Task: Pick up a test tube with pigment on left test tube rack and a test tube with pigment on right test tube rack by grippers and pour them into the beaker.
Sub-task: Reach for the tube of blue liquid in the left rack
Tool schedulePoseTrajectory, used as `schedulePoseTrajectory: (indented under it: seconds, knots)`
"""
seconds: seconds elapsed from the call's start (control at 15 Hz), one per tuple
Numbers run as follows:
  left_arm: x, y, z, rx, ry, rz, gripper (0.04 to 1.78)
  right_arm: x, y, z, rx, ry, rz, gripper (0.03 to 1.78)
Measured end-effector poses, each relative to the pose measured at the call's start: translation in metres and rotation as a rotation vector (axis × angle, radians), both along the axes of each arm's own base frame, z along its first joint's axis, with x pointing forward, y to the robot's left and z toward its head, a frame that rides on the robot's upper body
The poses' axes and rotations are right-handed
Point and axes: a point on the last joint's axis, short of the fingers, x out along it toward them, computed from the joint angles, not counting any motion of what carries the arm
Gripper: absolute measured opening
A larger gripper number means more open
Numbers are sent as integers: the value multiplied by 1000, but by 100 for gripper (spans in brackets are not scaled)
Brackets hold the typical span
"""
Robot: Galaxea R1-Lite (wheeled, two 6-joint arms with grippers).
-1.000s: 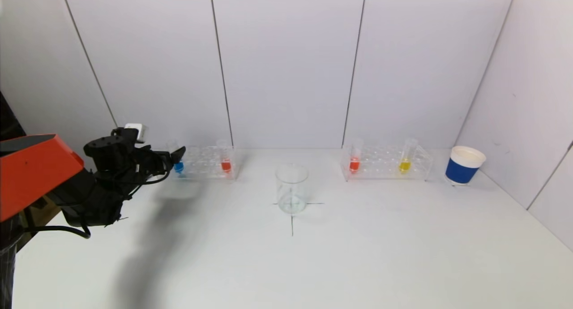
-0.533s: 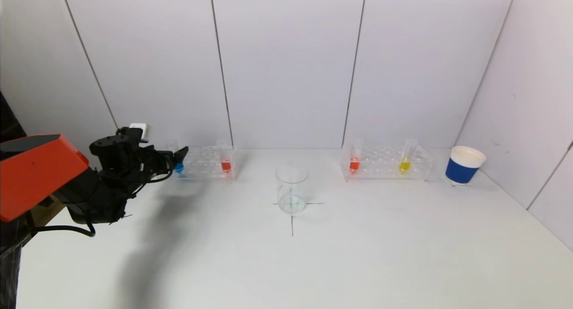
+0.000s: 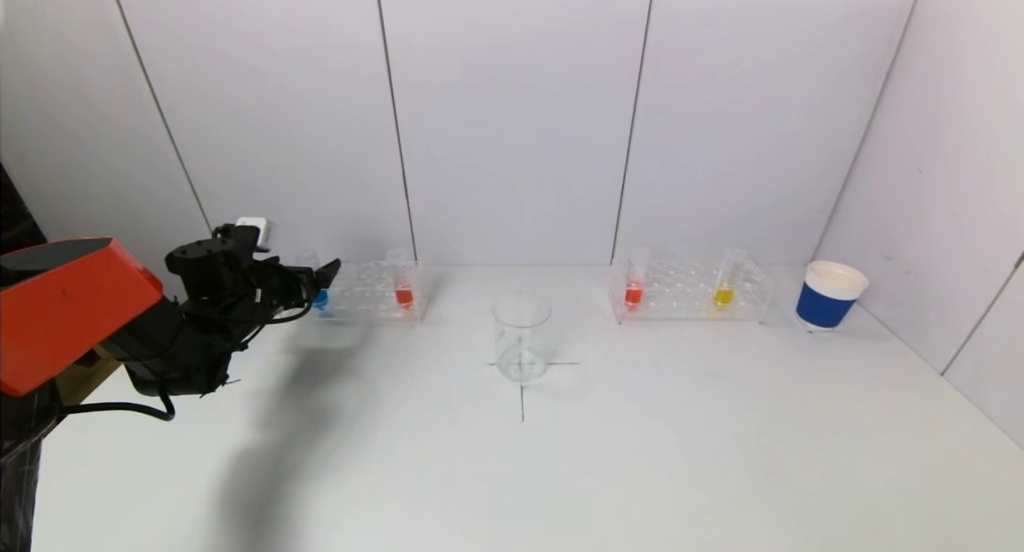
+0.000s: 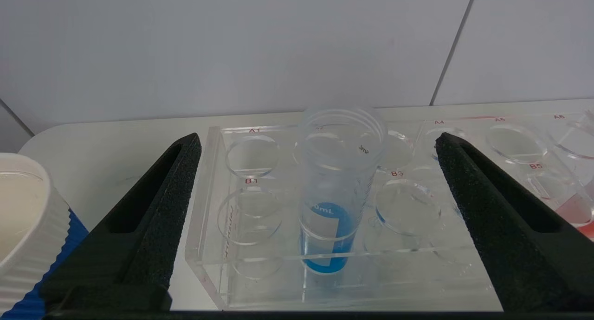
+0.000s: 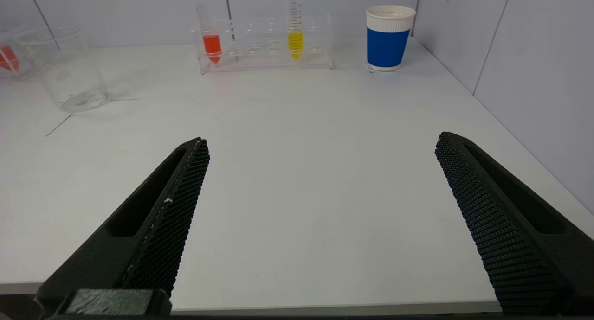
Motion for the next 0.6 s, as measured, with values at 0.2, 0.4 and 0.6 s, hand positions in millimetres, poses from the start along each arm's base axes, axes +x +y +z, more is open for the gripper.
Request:
schedulePoseTrajectory:
  seconds: [0.2, 0.4, 0.6]
  knots:
    - [4, 0, -1, 1, 7, 0, 176, 0, 0, 0, 0, 1, 0, 177]
    - [7, 0, 0, 2, 4, 0, 176, 0, 0, 0, 0, 0, 0, 177]
    - [9, 0, -2, 3, 5, 1, 176, 0, 0, 0, 0, 0, 0, 177]
